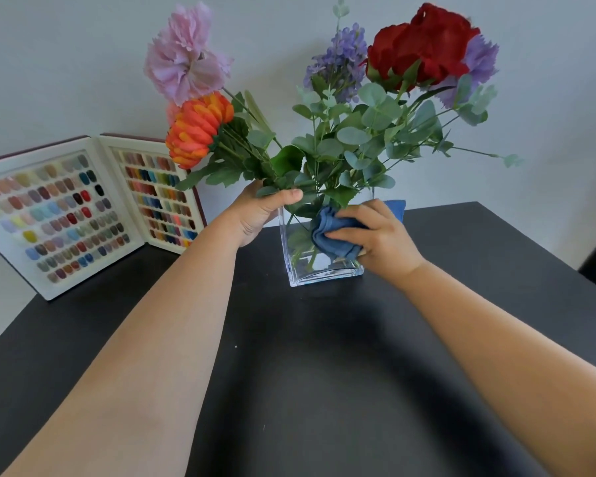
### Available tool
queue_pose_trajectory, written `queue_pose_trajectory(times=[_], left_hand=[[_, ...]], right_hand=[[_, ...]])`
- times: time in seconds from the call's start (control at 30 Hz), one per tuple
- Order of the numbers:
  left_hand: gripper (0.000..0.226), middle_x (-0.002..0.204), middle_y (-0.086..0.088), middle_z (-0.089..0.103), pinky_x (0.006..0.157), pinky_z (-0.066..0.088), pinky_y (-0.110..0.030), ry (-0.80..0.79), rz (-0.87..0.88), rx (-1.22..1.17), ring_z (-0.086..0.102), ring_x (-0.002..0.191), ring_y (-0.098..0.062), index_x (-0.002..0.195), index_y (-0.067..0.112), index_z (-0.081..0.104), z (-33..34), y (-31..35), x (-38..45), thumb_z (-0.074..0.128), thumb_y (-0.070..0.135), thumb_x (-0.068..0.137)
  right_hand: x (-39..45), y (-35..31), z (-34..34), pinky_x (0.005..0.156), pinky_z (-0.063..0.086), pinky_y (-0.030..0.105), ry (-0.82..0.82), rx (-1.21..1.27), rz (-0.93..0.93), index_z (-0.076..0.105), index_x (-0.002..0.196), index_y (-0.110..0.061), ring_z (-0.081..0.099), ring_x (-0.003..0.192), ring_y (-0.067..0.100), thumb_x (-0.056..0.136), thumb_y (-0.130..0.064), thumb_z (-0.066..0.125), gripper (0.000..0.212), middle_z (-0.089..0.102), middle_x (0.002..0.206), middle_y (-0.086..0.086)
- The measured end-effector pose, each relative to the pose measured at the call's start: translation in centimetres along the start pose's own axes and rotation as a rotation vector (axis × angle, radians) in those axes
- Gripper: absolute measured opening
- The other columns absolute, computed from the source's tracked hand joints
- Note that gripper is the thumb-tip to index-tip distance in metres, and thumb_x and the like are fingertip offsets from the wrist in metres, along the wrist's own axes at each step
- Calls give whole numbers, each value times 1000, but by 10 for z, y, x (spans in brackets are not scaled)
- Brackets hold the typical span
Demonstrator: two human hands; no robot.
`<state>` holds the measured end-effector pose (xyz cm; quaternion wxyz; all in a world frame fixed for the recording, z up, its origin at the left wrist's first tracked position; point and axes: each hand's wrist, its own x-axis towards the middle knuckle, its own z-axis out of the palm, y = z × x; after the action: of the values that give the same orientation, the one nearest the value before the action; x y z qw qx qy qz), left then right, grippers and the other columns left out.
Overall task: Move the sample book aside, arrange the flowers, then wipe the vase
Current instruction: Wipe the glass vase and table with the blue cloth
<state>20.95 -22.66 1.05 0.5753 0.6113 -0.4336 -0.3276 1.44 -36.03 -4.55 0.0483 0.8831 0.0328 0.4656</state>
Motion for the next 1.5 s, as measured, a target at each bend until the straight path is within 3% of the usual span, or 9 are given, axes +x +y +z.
queue_pose_trajectory(times=[0.2,0.4,0.53,0.7,0.83,1.0,1.13,1.3,1.5], left_hand=[[26,94,25,74,80,39,-23,-9,18,-36,66,90,13,86,51,74,2,0,0,79,34,67],[51,103,20,75,89,39,-22,3,8,-105,64,103,5,102,34,67,3,-1,1,83,41,54],[55,106,17,74,107,33,-31,10,17,-141,59,116,-4,104,32,67,5,-3,1,83,40,52],[99,127,0,66,118,27,-39,-9,-9,-166,53,128,-16,133,17,55,2,0,6,89,39,43],[143,129,0,63,115,27,-31,-33,-55,-165,52,125,-12,143,12,45,0,2,8,97,50,15],[115,128,3,62,117,24,-33,-52,-86,-147,45,132,-14,124,21,59,0,4,6,97,51,20],[72,128,15,54,111,27,-39,60,-70,-53,35,140,-14,120,35,52,0,-10,-5,79,64,60],[98,137,6,44,108,38,-44,288,7,-52,41,134,-21,147,25,30,5,-52,-47,72,69,69],[90,144,0,54,110,36,-47,-161,-138,-256,47,136,-22,141,29,50,22,-64,-105,71,74,65]], right_hand=[[-36,11,-6,79,52,44,179,62,523,79,92,-9,58,92,37,64,12,79,35,66,106,15],[-59,-8,-11,72,54,44,-313,-10,436,79,93,-16,57,91,38,62,9,79,40,65,113,11],[-52,-13,-26,88,48,37,-648,-19,473,74,109,-29,46,114,24,80,-4,67,39,54,133,-5],[-45,-29,-48,94,40,18,-258,257,737,77,96,-26,47,113,13,70,-2,79,36,47,137,-4],[-31,-43,-71,69,40,0,-137,459,949,70,85,-44,59,81,-3,74,-7,72,39,65,96,-21],[-20,-50,-86,64,51,21,-142,902,1041,70,86,-28,67,75,4,81,-10,67,20,73,80,-7],[-13,-51,-88,74,57,32,-64,1103,1082,71,88,-26,70,85,17,82,-10,73,17,75,89,0],[-8,-56,-87,80,56,39,-85,1232,1088,67,103,-10,69,89,24,83,-4,71,21,73,96,9],[7,-75,-85,88,54,36,-139,1400,983,68,107,-20,67,97,22,85,1,66,30,71,102,5]])
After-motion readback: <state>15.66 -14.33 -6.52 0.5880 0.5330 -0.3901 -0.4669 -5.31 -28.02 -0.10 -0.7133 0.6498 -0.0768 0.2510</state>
